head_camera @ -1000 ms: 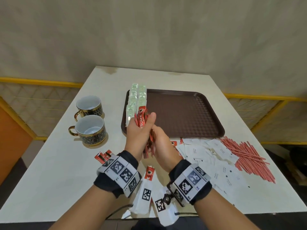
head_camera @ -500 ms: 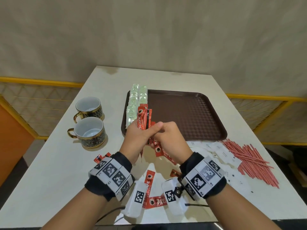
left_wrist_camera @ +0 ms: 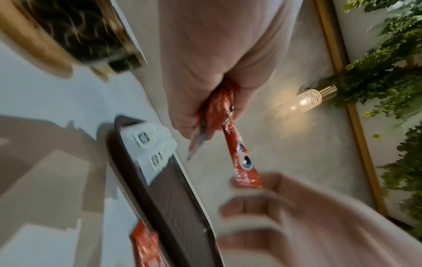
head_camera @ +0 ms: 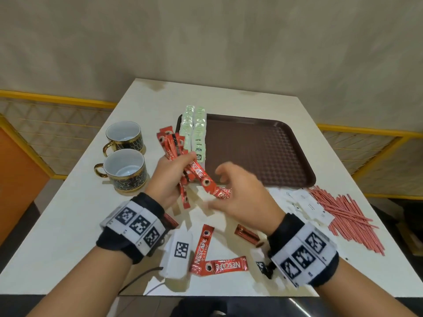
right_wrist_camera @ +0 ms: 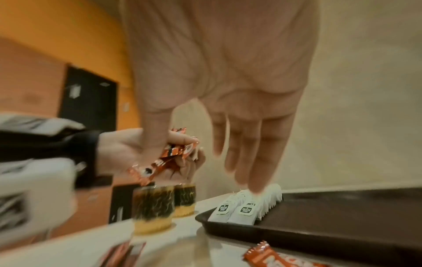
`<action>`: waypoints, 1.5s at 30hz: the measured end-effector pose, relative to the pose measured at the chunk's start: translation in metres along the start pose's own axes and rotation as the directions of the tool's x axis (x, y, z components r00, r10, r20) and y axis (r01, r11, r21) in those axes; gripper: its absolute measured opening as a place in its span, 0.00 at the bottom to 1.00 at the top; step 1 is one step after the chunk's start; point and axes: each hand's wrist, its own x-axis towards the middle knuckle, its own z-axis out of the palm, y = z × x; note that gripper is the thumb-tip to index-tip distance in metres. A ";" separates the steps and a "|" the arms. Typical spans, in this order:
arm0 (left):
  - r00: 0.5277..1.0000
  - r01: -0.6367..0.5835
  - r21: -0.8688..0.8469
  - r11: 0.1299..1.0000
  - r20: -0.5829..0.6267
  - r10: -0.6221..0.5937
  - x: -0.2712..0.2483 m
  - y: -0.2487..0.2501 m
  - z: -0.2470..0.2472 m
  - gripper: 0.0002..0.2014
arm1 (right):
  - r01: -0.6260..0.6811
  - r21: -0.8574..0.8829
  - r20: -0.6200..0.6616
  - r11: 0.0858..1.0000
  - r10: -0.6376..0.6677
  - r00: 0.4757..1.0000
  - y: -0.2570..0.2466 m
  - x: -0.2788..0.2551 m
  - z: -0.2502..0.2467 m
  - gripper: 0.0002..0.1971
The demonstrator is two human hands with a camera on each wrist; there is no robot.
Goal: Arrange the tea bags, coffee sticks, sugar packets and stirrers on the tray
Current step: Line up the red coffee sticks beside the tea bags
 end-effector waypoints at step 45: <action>0.996 0.039 0.059 0.997 0.077 -0.044 -0.003 -0.039 0.042 0.09 | -0.075 0.869 -0.040 0.490 0.220 0.975 0.046 0.004 0.004 0.09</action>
